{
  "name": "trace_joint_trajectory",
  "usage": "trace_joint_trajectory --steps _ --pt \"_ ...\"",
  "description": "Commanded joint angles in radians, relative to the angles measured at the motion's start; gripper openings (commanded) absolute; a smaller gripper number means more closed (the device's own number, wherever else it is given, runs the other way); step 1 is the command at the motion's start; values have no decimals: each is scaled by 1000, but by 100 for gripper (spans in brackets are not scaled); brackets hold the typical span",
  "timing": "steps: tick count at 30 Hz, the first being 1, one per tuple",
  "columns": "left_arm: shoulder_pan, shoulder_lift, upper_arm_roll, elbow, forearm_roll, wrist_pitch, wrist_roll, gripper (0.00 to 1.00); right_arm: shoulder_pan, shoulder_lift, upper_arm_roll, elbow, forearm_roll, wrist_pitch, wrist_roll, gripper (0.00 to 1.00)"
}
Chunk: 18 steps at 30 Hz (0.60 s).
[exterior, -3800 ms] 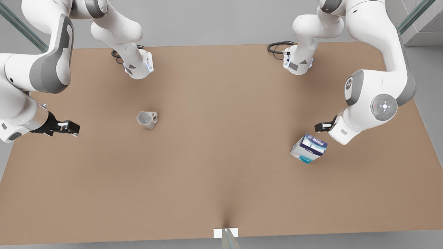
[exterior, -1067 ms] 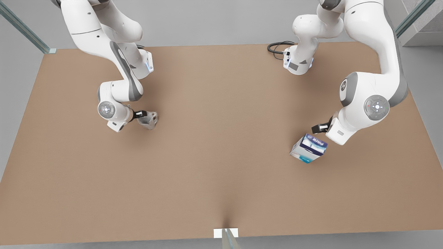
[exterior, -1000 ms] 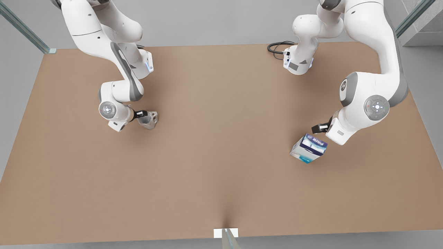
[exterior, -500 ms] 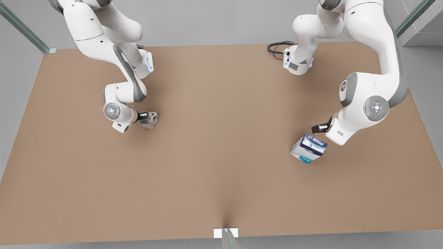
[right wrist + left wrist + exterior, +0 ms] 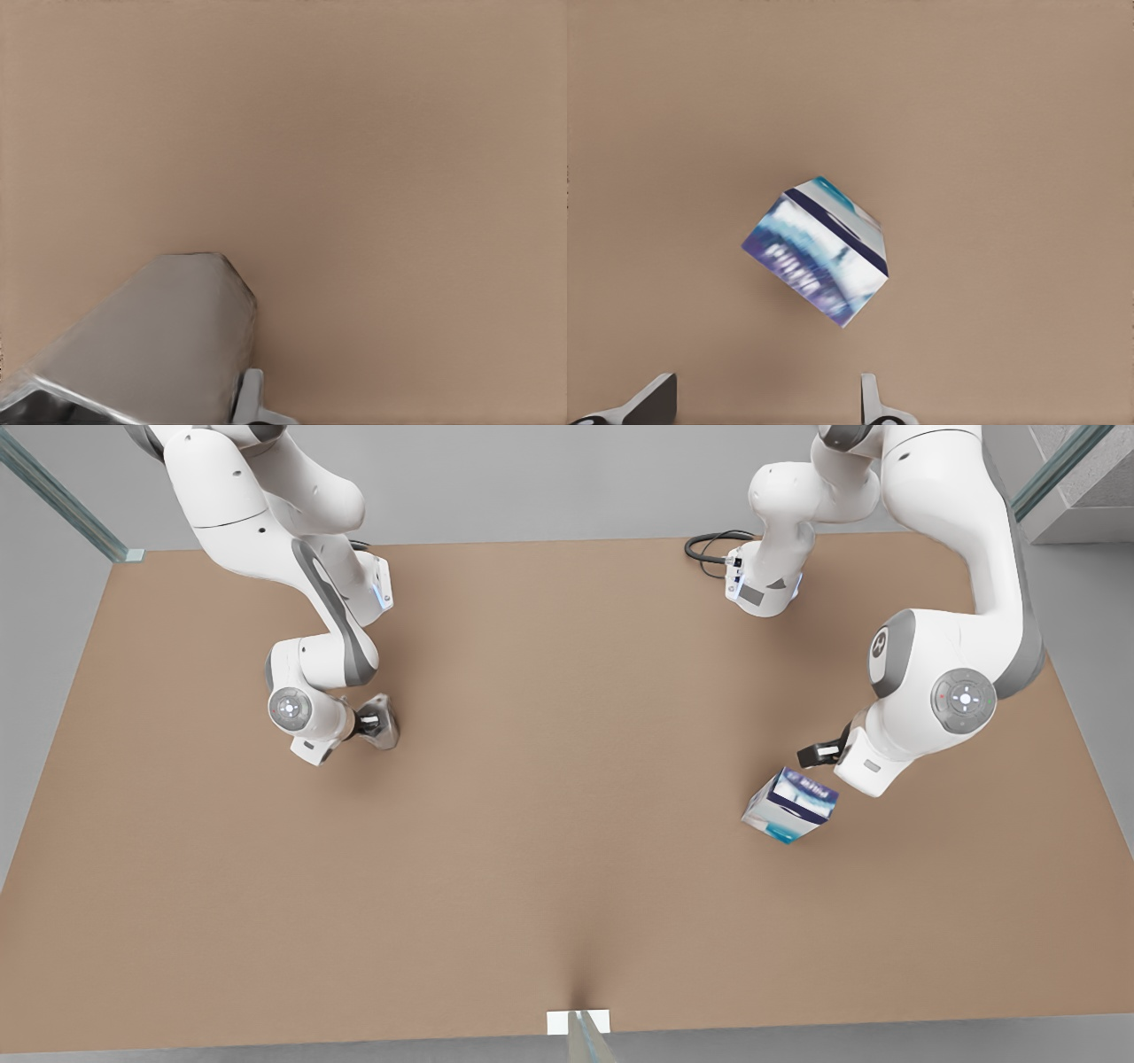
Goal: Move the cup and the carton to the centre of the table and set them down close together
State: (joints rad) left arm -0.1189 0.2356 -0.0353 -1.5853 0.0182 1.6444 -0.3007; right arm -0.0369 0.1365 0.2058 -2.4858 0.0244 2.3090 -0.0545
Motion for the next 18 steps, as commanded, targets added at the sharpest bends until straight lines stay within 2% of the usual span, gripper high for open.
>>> trace_joint_trajectory --steps 1,4,7,13,18 --pt "-1 -1 0 -1 0 0 0 100 0 0 1 1 -4 0 4 21" --pt "-1 -1 0 -1 0 0 0 100 0 -12 21 13 -3 -14 5 21" --pt "-1 -1 0 1 0 2 0 100 2 -20 69 100 17 -99 28 21" --pt "-1 -7 3 10 9 9 -118 100 41 28 75 217 77 -111 45 21" --pt "7 34 8 1 0 222 -437 100 123 132 107 390 80 -120 173 21"
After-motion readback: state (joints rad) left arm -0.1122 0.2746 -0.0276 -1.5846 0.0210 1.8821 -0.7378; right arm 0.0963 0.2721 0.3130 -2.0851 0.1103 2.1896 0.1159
